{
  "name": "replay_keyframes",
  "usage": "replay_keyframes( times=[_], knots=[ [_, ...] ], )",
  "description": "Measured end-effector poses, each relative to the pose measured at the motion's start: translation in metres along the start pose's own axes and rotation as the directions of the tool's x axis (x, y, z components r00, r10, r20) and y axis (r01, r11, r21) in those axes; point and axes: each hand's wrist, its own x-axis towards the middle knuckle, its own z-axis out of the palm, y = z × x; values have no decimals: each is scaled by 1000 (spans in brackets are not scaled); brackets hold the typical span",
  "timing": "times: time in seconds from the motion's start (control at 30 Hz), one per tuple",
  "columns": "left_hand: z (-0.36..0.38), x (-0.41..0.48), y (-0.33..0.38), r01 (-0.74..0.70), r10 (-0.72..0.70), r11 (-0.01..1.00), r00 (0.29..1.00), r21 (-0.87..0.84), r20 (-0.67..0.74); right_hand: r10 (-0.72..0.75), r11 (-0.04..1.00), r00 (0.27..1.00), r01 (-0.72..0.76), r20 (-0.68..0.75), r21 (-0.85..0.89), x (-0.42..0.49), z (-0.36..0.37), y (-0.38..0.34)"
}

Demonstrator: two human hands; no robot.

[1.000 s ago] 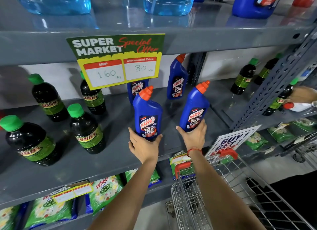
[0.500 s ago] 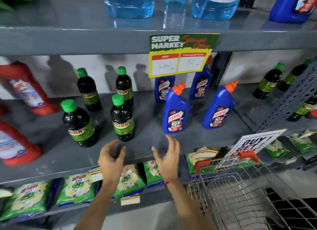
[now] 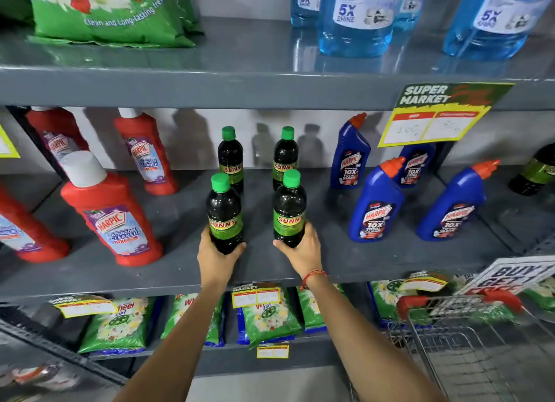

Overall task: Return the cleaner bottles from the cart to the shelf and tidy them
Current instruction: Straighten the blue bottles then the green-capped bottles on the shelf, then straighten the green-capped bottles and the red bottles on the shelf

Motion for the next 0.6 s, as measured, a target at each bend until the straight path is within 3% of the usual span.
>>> replay_keyframes(
  times=[0.47,0.6],
  knots=[
    [-8,13,0,-77,76,997,994,10,84,-12,999,1000,12,-12,-47,1,3,1],
    [-19,4,1,-83,89,994,992,-65,90,31,999,992,-36,-124,-35,-9,3,1]
  ],
)
